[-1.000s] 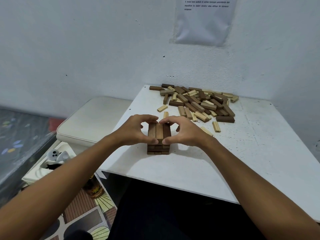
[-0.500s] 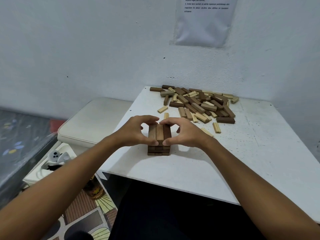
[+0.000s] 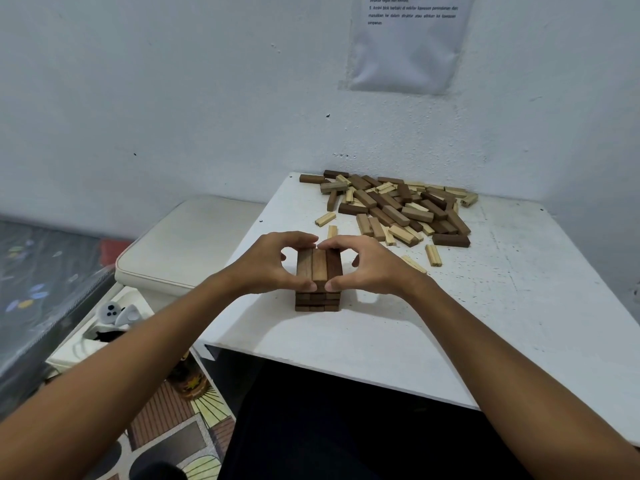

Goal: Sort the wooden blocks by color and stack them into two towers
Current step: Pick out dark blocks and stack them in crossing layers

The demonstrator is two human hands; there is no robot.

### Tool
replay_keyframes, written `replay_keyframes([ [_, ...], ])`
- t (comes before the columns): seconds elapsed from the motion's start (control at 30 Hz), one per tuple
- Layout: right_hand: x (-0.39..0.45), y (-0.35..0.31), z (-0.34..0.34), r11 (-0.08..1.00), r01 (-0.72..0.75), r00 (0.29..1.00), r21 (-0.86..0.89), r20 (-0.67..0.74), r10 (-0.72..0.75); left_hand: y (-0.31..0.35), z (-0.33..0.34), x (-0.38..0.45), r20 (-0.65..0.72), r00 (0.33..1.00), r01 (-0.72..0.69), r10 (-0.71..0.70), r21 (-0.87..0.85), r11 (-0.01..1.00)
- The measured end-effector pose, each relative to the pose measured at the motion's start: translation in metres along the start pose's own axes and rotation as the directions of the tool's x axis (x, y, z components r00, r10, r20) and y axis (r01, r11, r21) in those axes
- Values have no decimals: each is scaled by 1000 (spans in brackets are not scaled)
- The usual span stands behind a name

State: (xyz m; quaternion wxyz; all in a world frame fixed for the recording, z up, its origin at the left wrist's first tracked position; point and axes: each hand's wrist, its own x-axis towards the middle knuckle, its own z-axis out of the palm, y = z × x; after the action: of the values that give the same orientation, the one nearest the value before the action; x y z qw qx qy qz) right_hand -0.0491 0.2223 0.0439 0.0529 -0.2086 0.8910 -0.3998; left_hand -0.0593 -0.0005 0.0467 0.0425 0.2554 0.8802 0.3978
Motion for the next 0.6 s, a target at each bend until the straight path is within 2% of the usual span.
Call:
replay_keyframes([
  [0.23,-1,-1,-2,1000,1,1000,-4,5,-1,1,-1,-1,-5,1000,-13,13,8,1000],
  [0.37,-6,-3,-11,1000,-3,1000,16,-2,3,6,-7,3,-60,998,-24,22,-26,999],
  [0.6,-11,9,-45,994,-58,988,97,-140,71,22,-15,39,-64,997,-58,53,-70,996],
])
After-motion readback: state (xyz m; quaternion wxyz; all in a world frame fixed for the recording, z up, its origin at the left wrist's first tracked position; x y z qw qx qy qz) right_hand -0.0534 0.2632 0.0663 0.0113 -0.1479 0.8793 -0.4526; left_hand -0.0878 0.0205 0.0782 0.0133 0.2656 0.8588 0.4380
